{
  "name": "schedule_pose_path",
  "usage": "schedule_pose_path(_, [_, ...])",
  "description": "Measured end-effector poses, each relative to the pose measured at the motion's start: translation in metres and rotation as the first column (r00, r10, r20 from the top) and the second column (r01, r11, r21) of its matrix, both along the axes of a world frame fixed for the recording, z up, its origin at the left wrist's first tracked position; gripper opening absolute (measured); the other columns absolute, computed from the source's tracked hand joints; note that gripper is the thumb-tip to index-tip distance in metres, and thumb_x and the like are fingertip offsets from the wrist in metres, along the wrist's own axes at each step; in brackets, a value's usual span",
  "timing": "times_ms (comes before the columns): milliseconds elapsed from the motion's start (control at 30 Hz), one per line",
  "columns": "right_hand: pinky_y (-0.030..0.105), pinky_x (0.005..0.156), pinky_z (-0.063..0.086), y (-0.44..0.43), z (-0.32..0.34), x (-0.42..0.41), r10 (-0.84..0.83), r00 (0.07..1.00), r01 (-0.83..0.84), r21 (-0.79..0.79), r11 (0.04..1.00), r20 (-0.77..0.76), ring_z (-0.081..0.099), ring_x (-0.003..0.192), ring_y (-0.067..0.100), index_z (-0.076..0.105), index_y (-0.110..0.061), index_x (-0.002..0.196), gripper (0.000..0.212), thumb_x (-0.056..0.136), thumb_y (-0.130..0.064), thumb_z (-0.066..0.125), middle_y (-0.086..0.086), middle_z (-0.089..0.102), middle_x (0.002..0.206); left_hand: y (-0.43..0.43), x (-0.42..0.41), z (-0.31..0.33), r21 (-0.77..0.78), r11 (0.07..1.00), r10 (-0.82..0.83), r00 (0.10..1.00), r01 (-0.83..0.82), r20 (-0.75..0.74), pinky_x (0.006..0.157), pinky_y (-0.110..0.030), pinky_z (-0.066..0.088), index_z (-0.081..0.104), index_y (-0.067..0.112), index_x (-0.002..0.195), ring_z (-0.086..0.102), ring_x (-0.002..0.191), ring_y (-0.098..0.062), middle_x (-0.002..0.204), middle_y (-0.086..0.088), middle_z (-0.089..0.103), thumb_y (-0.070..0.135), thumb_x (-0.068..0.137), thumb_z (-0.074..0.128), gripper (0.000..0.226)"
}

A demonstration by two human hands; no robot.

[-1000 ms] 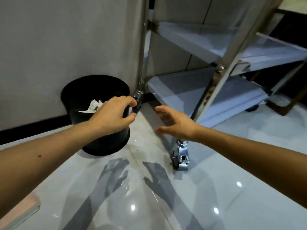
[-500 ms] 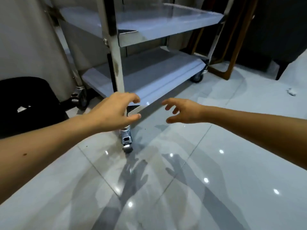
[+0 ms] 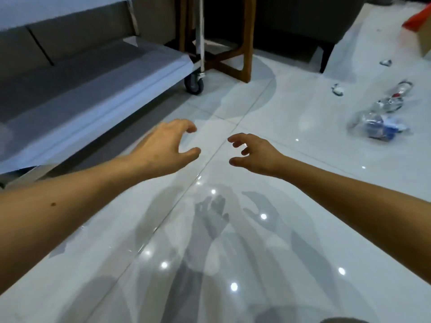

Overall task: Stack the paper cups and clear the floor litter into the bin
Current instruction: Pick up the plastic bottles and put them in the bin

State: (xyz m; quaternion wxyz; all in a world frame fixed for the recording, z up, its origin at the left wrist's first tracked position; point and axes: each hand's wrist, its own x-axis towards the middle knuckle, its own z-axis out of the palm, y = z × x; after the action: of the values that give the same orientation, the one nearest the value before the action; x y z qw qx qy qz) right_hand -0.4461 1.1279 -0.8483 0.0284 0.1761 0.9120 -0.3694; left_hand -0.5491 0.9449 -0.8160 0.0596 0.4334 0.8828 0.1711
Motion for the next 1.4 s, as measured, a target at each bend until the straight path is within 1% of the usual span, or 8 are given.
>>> schedule_pose_path(100, [0.022,0.080,0.036,0.049,0.000,0.021,-0.072,0.997,0.072,-0.006,0.997,-0.005,0.047,0.096,0.014,0.043,-0.024,0.130,0.051,0.083,-0.023,0.063,0.000,0.048,0.128,0.052,0.013,0.000,-0.051,0.997,-0.058,0.998,0.058,-0.004,0.103,-0.033,0.034,0.039,0.022,0.132,0.039,0.126,-0.017,0.141,0.001,0.041,0.039,0.086,0.055,0.052])
schedule_pose_path(233, [0.023,0.079,0.037,0.110,0.003,0.057,-0.202,0.979,0.202,-0.026,0.979,-0.027,0.045,0.097,0.014,0.043,-0.023,0.130,0.051,0.084,-0.021,0.063,0.001,0.047,0.129,0.124,0.025,0.012,-0.075,0.989,-0.129,0.992,0.127,-0.015,0.098,-0.034,0.038,0.040,0.022,0.131,0.041,0.123,-0.018,0.138,0.001,0.043,0.039,0.085,0.058,0.052])
schedule_pose_path(433, [0.023,0.084,0.038,0.181,0.004,0.108,-0.390,0.920,0.390,-0.006,0.921,-0.034,0.049,0.112,0.020,0.042,-0.022,0.132,0.052,0.084,-0.019,0.062,0.003,0.046,0.131,0.232,0.039,0.022,-0.072,0.948,-0.315,0.948,0.311,-0.053,0.098,-0.035,0.039,0.041,0.021,0.130,0.043,0.121,-0.018,0.135,0.001,0.046,0.038,0.084,0.058,0.052])
schedule_pose_path(633, [0.027,0.094,0.039,0.236,-0.003,0.118,-0.602,0.796,0.605,0.034,0.796,-0.066,0.046,0.118,0.022,0.042,-0.022,0.132,0.053,0.084,-0.020,0.062,0.004,0.042,0.134,0.323,0.028,0.004,-0.066,0.883,-0.470,0.879,0.465,-0.085,0.098,-0.036,0.038,0.039,0.021,0.133,0.039,0.125,-0.020,0.138,0.001,0.044,0.039,0.084,0.059,0.056])
schedule_pose_path(767, [0.027,0.100,0.031,0.279,-0.012,0.101,-0.692,0.720,0.693,0.099,0.714,-0.051,0.036,0.126,0.024,0.040,-0.024,0.133,0.054,0.083,-0.020,0.062,0.003,0.038,0.139,0.387,-0.005,-0.013,-0.123,0.837,-0.542,0.838,0.533,-0.063,0.103,-0.041,0.031,0.031,0.022,0.138,0.028,0.133,-0.021,0.145,0.003,0.037,0.044,0.082,0.059,0.066])
schedule_pose_path(1033, [0.037,0.107,0.029,0.369,0.000,0.063,-0.758,0.639,0.723,0.234,0.650,0.132,0.026,0.131,0.030,0.029,-0.026,0.140,0.066,0.083,-0.024,0.063,0.005,0.025,0.148,0.501,-0.073,-0.017,-0.088,0.793,-0.601,0.798,0.602,0.039,0.105,-0.041,0.027,0.026,0.023,0.140,0.022,0.137,-0.021,0.149,0.005,0.030,0.051,0.079,0.060,0.076])
schedule_pose_path(1200, [0.035,0.104,0.031,0.422,0.016,0.076,-0.718,0.650,0.648,0.311,0.695,0.249,0.031,0.126,0.030,0.030,-0.024,0.140,0.066,0.083,-0.022,0.062,0.004,0.028,0.146,0.573,-0.055,-0.013,-0.065,0.753,-0.644,0.754,0.655,0.129,0.105,-0.041,0.026,0.024,0.023,0.141,0.019,0.137,-0.020,0.150,0.004,0.028,0.052,0.077,0.062,0.080])
schedule_pose_path(1400, [0.034,0.101,0.034,0.526,-0.005,0.092,-0.736,0.640,0.643,0.372,0.670,0.220,0.038,0.124,0.031,0.036,-0.022,0.136,0.059,0.083,-0.021,0.061,0.006,0.034,0.142,0.661,-0.020,-0.050,-0.028,0.766,-0.623,0.753,0.642,0.211,0.104,-0.041,0.029,0.022,0.024,0.142,0.020,0.137,-0.020,0.150,0.004,0.026,0.053,0.074,0.064,0.085])
